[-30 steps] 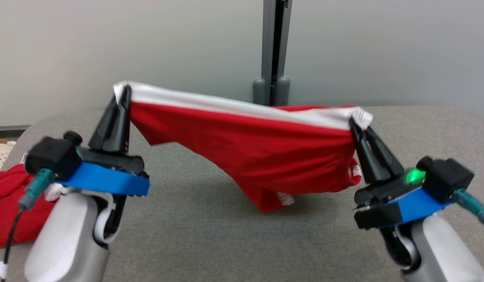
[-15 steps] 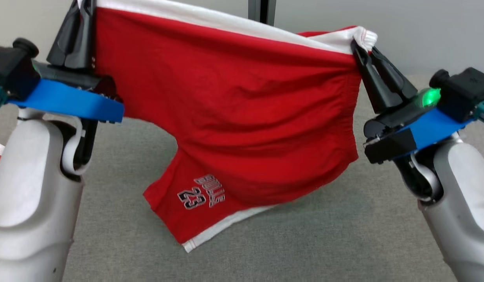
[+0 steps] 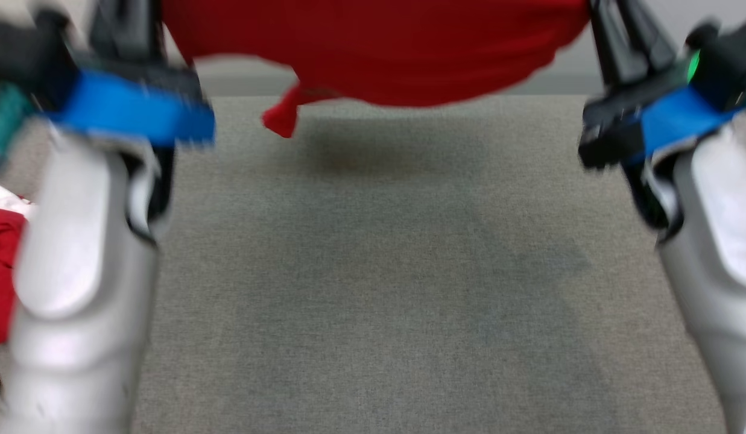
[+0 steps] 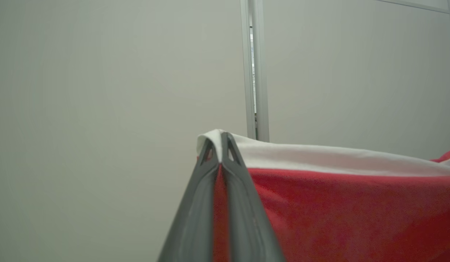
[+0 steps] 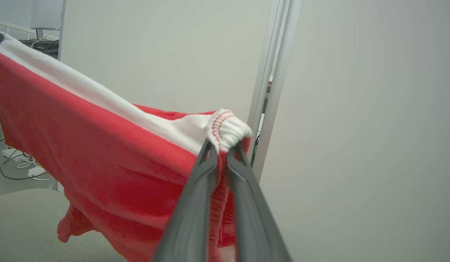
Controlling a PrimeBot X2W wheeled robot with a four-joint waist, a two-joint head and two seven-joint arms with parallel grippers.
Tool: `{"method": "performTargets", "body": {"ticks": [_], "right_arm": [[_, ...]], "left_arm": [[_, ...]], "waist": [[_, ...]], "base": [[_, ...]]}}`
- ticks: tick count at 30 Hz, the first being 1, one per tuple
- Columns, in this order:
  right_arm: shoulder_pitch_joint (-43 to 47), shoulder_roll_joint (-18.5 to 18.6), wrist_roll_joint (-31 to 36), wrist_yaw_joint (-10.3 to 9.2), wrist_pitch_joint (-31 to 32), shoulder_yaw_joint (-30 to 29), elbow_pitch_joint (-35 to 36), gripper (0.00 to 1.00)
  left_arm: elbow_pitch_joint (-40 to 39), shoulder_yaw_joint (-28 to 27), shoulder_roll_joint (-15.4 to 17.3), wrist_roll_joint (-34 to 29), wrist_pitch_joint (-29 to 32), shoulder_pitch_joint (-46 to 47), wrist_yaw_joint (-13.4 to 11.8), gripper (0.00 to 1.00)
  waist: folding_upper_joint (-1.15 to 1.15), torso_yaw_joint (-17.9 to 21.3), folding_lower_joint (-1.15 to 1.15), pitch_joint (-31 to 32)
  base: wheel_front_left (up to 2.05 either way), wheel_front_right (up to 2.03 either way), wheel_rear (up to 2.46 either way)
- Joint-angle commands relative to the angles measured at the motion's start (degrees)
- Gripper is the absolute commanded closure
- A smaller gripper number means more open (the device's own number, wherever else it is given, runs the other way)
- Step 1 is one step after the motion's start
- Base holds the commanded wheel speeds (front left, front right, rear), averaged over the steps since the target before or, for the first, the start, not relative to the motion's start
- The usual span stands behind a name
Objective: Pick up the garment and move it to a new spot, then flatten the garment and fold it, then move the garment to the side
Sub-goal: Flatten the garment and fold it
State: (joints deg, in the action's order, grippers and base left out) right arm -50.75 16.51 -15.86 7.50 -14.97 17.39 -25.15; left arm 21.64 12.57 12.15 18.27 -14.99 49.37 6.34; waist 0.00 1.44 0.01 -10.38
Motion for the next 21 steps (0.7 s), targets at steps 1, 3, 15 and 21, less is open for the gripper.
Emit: {"method": "performTargets", "body": {"ticks": [1,3,15,21], "right_arm": [[4.0,-0.3,0.3,-0.02,-0.2,-0.4,0.1,1.0],[9.9,-0.6,0.0,-0.02,-0.2,-1.0,0.6,1.0],[41.6,-4.3,-1.0,-0.08,-0.3,-4.4,6.7,1.0],[49.7,-5.4,-1.8,-0.08,-0.3,-4.6,10.3,1.0]], "left_arm": [[0.3,-0.8,-0.3,0.4,-0.2,-4.4,0.1,1.0],[0.8,-2.1,-1.4,0.9,-0.3,-11.1,0.5,1.0],[-4.0,-9.9,-7.6,-0.8,-0.3,-45.7,0.9,1.0],[-8.8,-10.9,-8.6,-1.8,-0.3,-53.5,1.0,1.0]], "waist": [[0.0,-0.1,-0.01,0.4],[0.0,-0.3,-0.01,1.1],[0.0,-0.8,-0.01,6.4],[0.0,-0.6,-0.01,9.4]], "base": [[0.0,0.0,0.0],[0.0,0.0,0.0],[0.0,0.0,0.0],[0.0,0.0,0.0]]}}
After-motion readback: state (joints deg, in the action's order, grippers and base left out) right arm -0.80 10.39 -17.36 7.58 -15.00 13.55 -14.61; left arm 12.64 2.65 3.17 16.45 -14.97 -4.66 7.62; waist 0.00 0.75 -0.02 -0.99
